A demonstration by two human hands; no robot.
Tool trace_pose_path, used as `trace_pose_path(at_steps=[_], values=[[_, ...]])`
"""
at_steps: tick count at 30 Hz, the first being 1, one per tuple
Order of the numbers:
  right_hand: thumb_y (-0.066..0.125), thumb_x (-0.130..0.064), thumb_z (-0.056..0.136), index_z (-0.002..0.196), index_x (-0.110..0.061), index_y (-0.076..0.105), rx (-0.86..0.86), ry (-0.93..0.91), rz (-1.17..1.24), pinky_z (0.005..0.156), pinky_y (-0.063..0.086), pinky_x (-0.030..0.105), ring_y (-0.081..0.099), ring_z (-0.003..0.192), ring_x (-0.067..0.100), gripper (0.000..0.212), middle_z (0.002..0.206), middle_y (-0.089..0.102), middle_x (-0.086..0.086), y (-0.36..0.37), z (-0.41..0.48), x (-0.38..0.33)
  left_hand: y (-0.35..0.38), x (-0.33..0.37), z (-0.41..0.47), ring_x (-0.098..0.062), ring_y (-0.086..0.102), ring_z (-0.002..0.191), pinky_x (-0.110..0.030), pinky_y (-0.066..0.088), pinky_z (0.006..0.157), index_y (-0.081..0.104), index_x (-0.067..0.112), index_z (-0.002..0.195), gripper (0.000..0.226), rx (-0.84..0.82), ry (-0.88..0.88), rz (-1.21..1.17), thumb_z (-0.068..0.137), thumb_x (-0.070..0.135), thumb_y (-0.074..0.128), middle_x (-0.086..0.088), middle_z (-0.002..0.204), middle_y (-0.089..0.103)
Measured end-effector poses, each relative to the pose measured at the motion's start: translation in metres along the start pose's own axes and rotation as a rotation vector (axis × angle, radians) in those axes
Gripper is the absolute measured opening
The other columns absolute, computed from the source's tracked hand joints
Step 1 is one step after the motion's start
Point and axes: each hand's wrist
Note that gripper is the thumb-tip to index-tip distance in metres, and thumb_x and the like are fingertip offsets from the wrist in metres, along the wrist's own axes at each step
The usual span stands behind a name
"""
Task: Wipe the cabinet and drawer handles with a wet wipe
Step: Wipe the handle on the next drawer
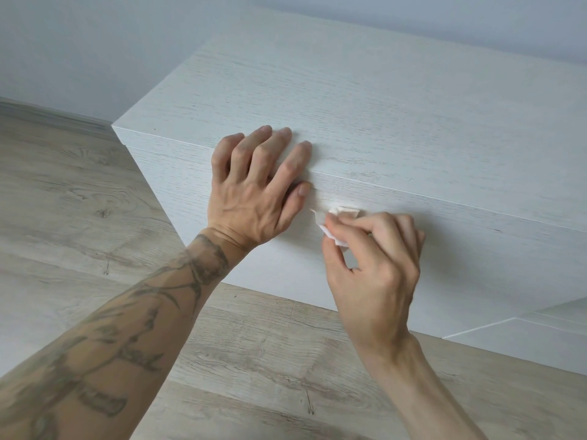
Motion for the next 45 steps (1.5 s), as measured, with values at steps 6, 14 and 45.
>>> trace_pose_path(at_steps=[6,14,45], values=[[0.075,-0.007,0.097,0.093,-0.012,0.083,-0.031,-0.036,-0.025,0.075,0.04,0.041,0.061,0.076,0.03,0.01,0.08,0.068,0.002,0.005,0.01,0.0,0.0,-0.001,0.0,-0.028,0.051,0.126,-0.042,0.026,0.113,0.055,0.019,0.137,0.046,-0.002,-0.006,-0.006,0.11,0.047,0.03,-0.005,0.139,0.05],[0.072,-0.011,0.102,0.103,-0.011,0.085,-0.069,-0.117,0.025,0.081,0.044,0.038,0.063,0.089,0.025,0.013,0.092,0.076,0.003,-0.023,-0.004,0.024,0.001,-0.002,-0.001,-0.028,0.051,0.126,-0.043,0.026,0.112,0.055,0.019,0.136,0.046,-0.001,-0.007,-0.001,0.109,0.046,0.031,-0.006,0.138,0.051],[0.074,0.003,0.096,0.111,-0.004,0.08,-0.035,0.334,0.213,0.093,0.05,0.013,0.068,0.108,0.001,0.018,0.11,0.073,0.006,-0.067,-0.015,0.044,-0.006,0.004,0.003,-0.03,0.049,0.126,-0.043,0.024,0.114,0.057,0.017,0.133,0.044,-0.022,-0.036,-0.017,0.109,0.043,0.031,-0.01,0.134,0.058]])
Point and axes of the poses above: each hand's wrist, its own z-axis towards the middle knuckle, its own y-axis out of the palm, x = y × z
